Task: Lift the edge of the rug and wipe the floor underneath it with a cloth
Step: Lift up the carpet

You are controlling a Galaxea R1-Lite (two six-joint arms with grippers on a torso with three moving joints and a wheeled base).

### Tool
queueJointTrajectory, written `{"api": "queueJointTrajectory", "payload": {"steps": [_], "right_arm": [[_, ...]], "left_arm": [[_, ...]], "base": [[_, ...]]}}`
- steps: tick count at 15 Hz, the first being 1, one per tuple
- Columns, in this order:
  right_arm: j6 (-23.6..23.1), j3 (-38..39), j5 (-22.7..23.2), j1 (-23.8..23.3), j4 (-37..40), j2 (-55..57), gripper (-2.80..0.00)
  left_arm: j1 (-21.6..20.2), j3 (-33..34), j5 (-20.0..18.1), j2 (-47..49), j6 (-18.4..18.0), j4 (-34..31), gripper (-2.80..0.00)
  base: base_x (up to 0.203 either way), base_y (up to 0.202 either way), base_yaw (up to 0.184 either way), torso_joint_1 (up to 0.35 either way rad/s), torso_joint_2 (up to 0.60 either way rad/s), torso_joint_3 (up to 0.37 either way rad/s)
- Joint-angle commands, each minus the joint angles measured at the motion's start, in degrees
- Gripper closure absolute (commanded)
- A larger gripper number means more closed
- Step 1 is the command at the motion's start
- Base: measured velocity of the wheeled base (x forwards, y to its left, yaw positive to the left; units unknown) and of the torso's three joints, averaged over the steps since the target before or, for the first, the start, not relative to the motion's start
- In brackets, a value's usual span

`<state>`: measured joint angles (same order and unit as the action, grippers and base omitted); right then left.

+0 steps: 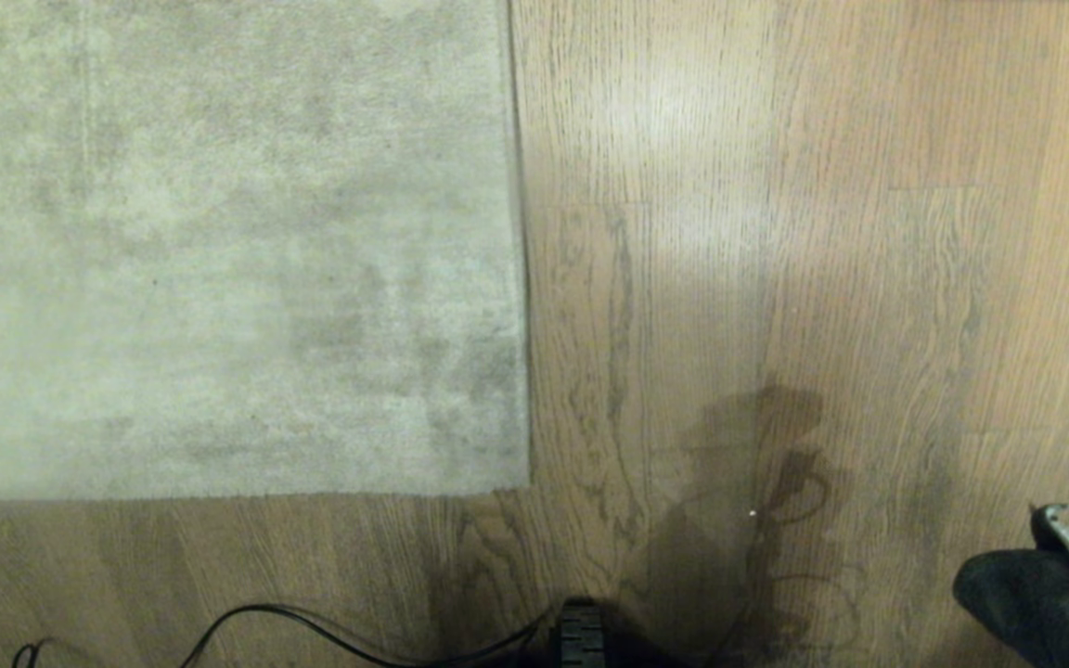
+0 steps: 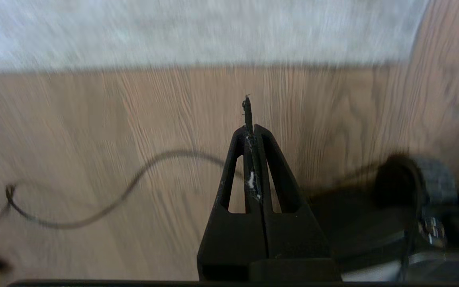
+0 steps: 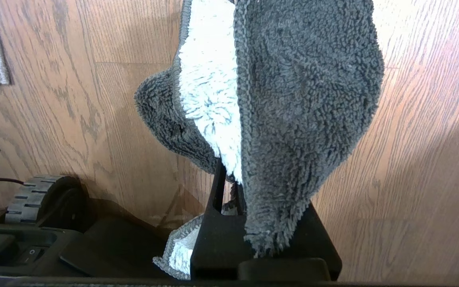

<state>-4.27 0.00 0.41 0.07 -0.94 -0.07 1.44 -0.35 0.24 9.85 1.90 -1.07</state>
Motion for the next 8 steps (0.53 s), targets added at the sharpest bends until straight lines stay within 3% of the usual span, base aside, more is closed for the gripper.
{"api": "queueJointTrajectory", "payload": {"steps": [1, 5, 8], "right_arm": [[-0.04, 0.0, 0.02, 0.01, -0.03, 0.07, 0.0], [-0.04, 0.0, 0.02, 0.01, -0.03, 0.07, 0.0], [-0.04, 0.0, 0.02, 0.01, -0.03, 0.07, 0.0]], "left_arm": [[4.17, 0.0, 0.06, 8.62, 0.03, -0.06, 0.0], [13.36, 0.0, 0.1, 20.26, 0.03, -0.06, 0.0], [16.4, -0.07, 0.11, 26.52, 0.03, 0.02, 0.0]], "base": [[0.0, 0.0, 0.0, 0.0, 0.0, 0.0], [0.0, 0.0, 0.0, 0.0, 0.0, 0.0], [0.0, 0.0, 0.0, 0.0, 0.0, 0.0]]}}
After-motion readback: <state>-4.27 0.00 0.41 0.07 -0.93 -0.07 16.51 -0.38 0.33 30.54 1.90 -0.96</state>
